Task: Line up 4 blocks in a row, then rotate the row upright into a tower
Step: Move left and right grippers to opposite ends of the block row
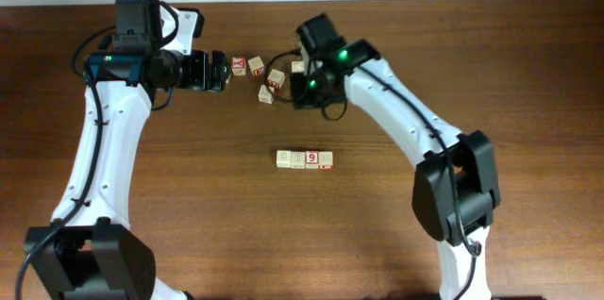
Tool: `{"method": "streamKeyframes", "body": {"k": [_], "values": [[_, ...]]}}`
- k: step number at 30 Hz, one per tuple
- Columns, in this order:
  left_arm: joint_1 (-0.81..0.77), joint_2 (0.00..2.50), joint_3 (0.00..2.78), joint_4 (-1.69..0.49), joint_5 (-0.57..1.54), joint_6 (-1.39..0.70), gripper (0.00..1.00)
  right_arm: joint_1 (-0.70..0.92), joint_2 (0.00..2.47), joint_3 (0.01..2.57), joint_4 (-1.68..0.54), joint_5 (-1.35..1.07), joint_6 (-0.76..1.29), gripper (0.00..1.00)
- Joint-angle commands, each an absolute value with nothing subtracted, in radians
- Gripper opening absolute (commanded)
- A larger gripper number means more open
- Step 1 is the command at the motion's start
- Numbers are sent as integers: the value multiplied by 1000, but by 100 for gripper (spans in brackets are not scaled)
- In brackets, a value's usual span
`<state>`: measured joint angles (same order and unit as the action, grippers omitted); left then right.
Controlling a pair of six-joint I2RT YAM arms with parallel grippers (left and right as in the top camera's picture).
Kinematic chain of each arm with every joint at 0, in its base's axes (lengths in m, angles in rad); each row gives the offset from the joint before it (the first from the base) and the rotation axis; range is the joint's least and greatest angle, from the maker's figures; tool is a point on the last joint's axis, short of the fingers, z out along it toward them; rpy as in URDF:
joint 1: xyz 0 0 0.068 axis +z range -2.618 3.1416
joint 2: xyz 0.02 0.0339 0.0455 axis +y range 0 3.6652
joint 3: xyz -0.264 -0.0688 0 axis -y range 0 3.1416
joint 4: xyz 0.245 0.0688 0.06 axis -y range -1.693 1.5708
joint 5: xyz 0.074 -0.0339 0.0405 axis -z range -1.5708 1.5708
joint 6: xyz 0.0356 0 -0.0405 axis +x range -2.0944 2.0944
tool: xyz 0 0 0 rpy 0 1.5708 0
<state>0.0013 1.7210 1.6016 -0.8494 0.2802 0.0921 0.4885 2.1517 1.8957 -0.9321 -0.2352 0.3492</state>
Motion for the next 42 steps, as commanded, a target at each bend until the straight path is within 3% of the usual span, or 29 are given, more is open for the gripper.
{"method": "streamKeyframes", "body": {"k": [1,9,14,18,21,24,26,27,29,30,35,42], "values": [[1,1724,1617,-847,281,87,99,463,2149,1935,-962,-319,291,15],[1,1724,1617,-847,281,87,99,419,2117,1988,-1094,-318,265,22],[1,1724,1617,-848,281,87,99,244,1925,2047,-1360,-347,194,22],[1,1724,1617,-885,379,78,99,109,1879,2029,-1678,-453,-81,24],[0,1724,1617,-920,480,75,99,106,1879,1898,-1627,-484,-99,24],[-1,1731,1617,-931,501,58,99,113,1879,1663,-1419,-558,-36,23],[-13,1753,1615,-946,501,44,66,113,1879,1556,-1315,-558,20,19],[-33,1777,1609,-960,501,36,37,113,1879,1500,-1257,-558,44,18],[-84,1837,1602,-985,500,-68,4,113,1879,1407,-1135,-558,74,18],[-108,1864,1602,-994,491,-97,0,113,1879,1384,-1098,-558,96,17],[-222,2017,1601,-1079,315,-161,0,127,1882,1361,-1022,-558,140,17],[-228,2044,1478,-1085,297,-151,0,186,1916,1353,-995,-542,187,12]]}}
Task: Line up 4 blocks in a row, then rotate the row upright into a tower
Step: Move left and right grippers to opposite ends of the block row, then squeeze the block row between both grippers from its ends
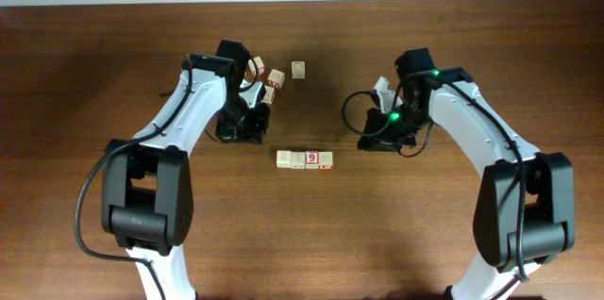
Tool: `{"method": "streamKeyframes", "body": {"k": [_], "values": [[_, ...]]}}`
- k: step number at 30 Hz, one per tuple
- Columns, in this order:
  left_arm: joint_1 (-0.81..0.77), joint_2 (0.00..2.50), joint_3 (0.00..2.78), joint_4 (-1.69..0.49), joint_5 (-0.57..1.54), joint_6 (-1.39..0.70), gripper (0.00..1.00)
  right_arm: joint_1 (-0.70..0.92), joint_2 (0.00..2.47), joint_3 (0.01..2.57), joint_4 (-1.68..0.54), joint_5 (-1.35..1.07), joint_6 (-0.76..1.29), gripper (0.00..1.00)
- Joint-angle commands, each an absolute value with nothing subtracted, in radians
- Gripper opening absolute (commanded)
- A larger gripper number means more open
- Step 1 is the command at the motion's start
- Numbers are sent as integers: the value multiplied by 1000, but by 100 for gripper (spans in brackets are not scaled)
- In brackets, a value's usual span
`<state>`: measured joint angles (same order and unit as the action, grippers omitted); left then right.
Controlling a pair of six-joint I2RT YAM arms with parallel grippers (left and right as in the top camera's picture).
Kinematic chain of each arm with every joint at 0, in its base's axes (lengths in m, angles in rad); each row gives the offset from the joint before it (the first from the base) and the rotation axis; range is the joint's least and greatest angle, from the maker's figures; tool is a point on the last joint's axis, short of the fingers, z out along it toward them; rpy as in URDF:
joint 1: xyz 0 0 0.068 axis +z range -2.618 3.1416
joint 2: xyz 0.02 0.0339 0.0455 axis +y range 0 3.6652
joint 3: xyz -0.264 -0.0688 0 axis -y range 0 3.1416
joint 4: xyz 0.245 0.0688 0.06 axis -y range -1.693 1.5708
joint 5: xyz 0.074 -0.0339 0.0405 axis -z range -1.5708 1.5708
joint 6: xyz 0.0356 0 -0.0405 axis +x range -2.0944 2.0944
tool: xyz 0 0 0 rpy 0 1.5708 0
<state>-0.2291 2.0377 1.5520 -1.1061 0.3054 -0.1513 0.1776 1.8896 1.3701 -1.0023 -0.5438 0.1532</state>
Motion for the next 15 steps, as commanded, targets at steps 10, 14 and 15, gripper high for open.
{"method": "streamKeyframes", "body": {"k": [10,14,15], "values": [[-241,2044,1374,-918,371,-93,0,236,1918,1238,-821,-561,298,8],[-241,2044,1374,-917,432,-93,0,262,1919,1237,-792,-537,354,8],[-242,2044,1374,-918,431,-93,0,270,1920,1237,-791,-538,357,8]]}}
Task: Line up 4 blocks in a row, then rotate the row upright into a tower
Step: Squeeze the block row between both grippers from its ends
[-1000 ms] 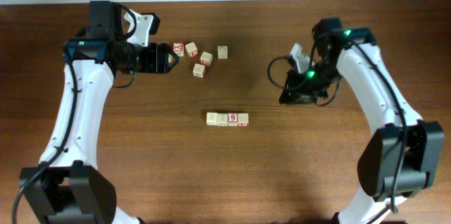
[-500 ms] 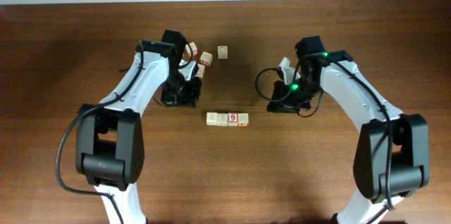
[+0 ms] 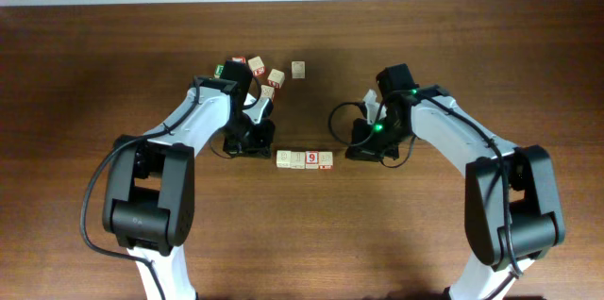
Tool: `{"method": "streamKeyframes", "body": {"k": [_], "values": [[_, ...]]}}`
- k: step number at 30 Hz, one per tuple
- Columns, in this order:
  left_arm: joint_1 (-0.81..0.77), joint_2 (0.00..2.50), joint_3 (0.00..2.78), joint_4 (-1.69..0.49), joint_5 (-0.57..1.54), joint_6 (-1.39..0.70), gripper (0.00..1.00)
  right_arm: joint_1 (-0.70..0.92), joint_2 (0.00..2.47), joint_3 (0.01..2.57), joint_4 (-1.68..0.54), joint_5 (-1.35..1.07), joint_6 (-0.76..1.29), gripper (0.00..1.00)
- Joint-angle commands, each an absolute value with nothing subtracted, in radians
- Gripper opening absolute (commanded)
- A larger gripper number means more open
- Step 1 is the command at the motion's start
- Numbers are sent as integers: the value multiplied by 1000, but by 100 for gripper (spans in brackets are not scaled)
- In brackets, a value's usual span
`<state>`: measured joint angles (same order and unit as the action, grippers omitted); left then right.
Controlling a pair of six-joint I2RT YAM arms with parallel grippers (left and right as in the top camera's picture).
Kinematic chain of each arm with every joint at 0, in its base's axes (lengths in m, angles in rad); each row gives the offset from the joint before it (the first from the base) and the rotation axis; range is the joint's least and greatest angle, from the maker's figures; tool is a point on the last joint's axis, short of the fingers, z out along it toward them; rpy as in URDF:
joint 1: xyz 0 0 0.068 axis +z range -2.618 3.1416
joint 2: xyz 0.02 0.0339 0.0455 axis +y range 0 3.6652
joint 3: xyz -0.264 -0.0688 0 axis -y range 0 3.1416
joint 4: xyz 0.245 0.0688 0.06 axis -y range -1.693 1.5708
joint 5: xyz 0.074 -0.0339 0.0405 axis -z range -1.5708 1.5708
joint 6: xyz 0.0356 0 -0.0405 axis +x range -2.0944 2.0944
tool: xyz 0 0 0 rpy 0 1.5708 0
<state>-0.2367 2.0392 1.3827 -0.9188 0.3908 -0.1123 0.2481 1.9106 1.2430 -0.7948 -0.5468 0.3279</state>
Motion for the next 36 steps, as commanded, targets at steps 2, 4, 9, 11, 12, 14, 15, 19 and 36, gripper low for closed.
{"method": "streamKeyframes", "body": {"k": [2,4,9,11,12,14,15,19,36], "values": [[-242,2044,1374,-921,431,-93,0,286,1920,1234,-788,-534,362,8],[-242,2044,1374,-920,431,-93,0,295,1920,1233,-788,-477,402,8],[-242,2044,1374,-921,431,-93,0,295,1920,1233,-779,-459,402,8],[-243,2044,1374,-925,431,-93,0,295,1920,1233,-777,-459,402,8],[-245,2044,1374,-929,431,-93,0,295,1920,1233,-777,-459,402,8],[-251,2044,1374,-937,431,-93,0,295,1920,1233,-776,-455,435,8],[-255,2044,1374,-938,431,-93,0,295,1920,1233,-769,-455,439,8],[-268,2044,1374,-939,431,-97,0,295,1920,1233,-766,-450,451,8],[-273,2044,1374,-931,431,-105,0,303,1922,1198,-674,-489,480,4]]}}
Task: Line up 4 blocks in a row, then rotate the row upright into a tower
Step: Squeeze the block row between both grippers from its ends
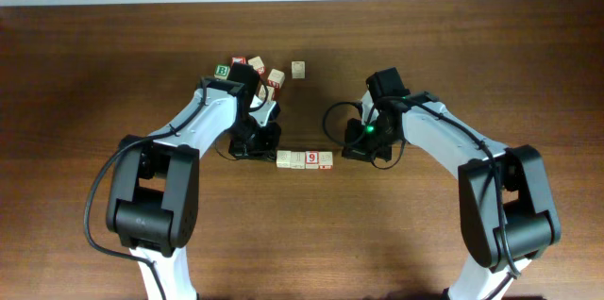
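Four pale wooden blocks [304,159] lie in a straight row at the table's middle; the third from the left shows a red 9. My left gripper [267,149] hangs low just off the row's left end. My right gripper [345,152] sits low just off the right end. From above the arm bodies hide both sets of fingers, so their spread cannot be made out. Neither gripper visibly touches the row.
Several loose letter blocks lie behind the left arm: a green B block [222,71], red-marked ones [257,66] and a lone pale block [298,70]. The brown table's far edge [302,2] meets a white wall.
Both grippers have moved a little closer to the row of blocks, the left one toward its left end and the right one toward its right end. The row has not shifted.
At first both grippers were up at the loose blocks at the back. Then they were apart, on either side, above the row's level. After that they flanked the row, and now they stand close to its two ends. The row stayed put throughout.
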Tool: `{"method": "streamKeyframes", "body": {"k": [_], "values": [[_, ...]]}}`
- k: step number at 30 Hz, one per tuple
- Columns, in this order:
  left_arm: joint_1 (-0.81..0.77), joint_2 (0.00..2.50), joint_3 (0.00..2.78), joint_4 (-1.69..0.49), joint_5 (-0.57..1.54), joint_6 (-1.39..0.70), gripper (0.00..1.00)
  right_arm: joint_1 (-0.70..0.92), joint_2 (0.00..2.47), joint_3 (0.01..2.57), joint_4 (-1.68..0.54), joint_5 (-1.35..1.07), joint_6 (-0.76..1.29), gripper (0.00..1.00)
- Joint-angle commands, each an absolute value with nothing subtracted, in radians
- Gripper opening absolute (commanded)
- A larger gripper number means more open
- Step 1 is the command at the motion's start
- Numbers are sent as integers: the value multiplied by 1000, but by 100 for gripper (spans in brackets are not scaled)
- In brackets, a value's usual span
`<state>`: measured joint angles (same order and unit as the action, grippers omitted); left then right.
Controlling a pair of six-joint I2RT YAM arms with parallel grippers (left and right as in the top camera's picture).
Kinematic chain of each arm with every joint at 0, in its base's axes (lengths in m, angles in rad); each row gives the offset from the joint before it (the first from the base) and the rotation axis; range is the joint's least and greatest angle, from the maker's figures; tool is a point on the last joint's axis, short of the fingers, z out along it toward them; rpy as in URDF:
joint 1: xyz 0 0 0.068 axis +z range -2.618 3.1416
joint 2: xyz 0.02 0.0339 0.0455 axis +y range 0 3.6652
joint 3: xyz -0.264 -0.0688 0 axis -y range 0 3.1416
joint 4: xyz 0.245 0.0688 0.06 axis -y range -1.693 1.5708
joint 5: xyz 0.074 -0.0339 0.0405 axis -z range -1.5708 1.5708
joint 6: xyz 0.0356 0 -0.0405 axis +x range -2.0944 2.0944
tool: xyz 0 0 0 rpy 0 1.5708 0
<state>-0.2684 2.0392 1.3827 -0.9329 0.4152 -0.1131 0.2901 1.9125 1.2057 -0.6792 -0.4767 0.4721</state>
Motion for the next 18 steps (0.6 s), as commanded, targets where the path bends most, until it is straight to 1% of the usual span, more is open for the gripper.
{"method": "streamKeyframes", "body": {"k": [1,18], "values": [[-273,2044,1374,-932,431,-105,0,303,1922,1194,-671,-489,488,4],[-273,2044,1374,-940,431,-112,0,341,1922,1177,-652,-505,533,4]]}}
